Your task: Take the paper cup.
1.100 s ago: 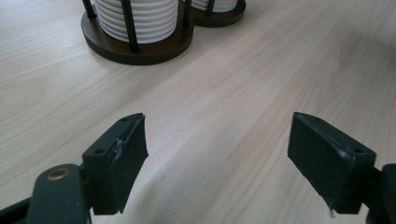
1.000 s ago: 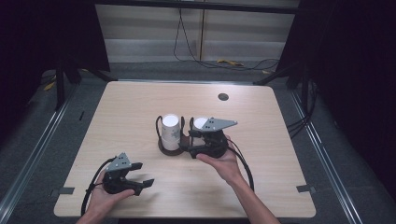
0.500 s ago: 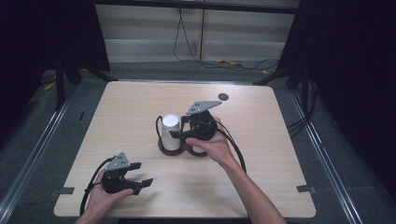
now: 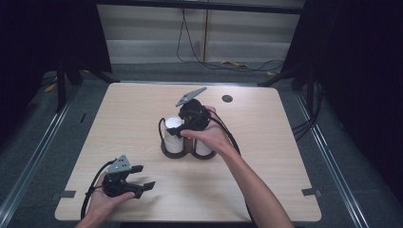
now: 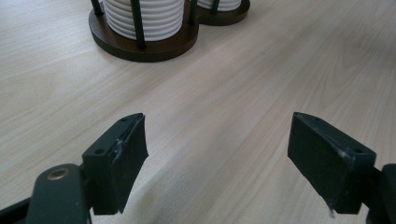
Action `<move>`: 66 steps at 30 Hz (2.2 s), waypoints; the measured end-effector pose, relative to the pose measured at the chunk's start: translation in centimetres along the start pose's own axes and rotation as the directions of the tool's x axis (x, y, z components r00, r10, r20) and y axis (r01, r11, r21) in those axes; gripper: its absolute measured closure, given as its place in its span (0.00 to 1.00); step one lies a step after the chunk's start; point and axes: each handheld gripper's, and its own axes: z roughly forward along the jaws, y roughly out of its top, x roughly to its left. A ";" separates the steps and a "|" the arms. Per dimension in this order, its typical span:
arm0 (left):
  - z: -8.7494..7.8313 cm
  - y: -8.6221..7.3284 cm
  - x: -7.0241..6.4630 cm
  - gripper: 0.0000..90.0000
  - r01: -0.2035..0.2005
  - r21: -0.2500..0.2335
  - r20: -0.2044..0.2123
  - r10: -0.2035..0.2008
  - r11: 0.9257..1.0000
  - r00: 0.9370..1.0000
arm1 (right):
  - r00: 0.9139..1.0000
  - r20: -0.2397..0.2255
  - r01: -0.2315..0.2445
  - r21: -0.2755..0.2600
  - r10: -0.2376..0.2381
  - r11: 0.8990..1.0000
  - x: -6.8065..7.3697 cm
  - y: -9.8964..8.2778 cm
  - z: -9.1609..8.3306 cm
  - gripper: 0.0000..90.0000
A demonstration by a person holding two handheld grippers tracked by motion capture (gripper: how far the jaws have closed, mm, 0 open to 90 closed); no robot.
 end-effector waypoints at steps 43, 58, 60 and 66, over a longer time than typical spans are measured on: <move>0.0 -0.2 0.0 0.22 -0.005 0.012 0.004 0.005 1.000 1.000 | 0.997 -0.032 0.072 0.276 -0.065 0.959 -1.7 2.2 4.2 0.34; 0.1 -0.2 -0.1 0.22 -0.005 0.014 0.004 0.005 1.000 1.000 | 0.997 -0.036 0.082 0.263 -0.075 0.961 -1.7 2.2 3.7 0.37; 0.1 -0.2 -0.1 0.22 -0.006 0.012 0.004 0.006 1.000 1.000 | 0.996 -0.035 0.084 0.259 -0.078 0.962 -1.7 2.3 3.6 0.37; 0.1 -0.2 -0.1 0.22 -0.005 0.011 0.005 0.005 1.000 1.000 | 0.997 -0.038 0.079 0.245 -0.072 0.966 -1.7 2.3 3.4 0.38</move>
